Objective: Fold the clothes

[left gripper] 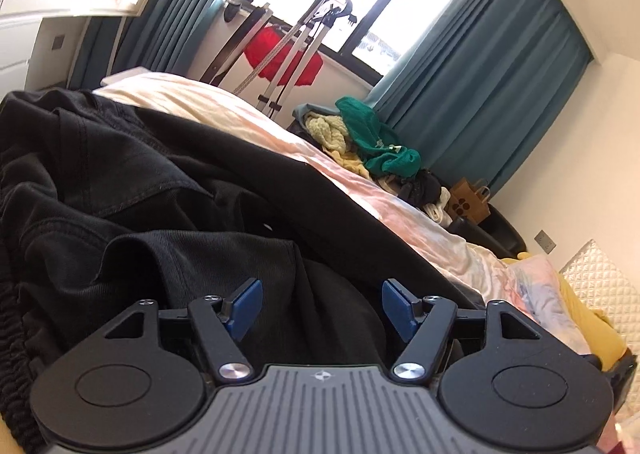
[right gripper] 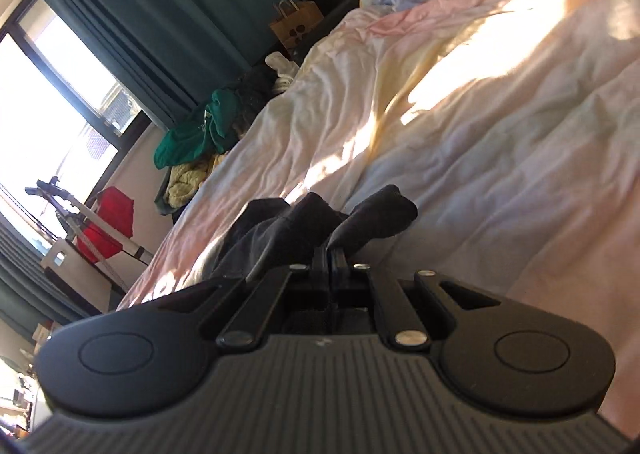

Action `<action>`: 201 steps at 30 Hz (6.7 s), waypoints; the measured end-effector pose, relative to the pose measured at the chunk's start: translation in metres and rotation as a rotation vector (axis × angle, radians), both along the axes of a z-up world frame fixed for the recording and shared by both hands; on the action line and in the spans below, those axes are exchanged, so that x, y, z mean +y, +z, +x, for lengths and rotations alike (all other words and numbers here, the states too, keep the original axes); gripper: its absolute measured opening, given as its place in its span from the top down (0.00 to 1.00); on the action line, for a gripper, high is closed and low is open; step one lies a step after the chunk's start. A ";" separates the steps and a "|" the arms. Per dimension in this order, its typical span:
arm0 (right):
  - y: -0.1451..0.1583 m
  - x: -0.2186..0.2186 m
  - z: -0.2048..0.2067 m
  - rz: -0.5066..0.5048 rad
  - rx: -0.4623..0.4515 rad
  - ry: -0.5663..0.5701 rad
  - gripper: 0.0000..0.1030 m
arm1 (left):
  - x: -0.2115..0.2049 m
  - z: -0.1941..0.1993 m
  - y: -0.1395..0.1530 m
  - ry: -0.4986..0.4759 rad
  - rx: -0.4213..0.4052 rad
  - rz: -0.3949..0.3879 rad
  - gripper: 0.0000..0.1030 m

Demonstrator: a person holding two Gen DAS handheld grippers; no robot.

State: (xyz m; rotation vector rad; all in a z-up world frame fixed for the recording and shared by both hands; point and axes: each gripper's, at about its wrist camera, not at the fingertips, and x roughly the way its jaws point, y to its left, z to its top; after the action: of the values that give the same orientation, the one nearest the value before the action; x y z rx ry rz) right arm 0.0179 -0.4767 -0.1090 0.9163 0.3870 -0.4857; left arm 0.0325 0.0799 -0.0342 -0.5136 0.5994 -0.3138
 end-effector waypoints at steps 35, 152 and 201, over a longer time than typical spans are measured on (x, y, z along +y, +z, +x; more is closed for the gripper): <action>-0.069 -0.031 0.002 0.583 -0.017 -0.102 0.92 | 0.080 -0.021 -0.086 0.578 0.494 -0.595 0.83; 0.018 0.004 0.026 -0.065 -0.348 -0.047 0.94 | -0.035 0.204 -0.057 0.132 0.261 -0.253 0.49; -0.054 -0.052 0.243 0.066 0.072 0.176 0.34 | -0.162 0.242 -0.095 -0.282 -0.070 0.736 0.31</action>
State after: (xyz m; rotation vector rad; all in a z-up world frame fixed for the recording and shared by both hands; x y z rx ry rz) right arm 0.2604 -0.5286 -0.1628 0.9206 0.5468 -0.3467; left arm 0.2741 -0.0826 -0.1296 0.2914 0.6705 -0.3490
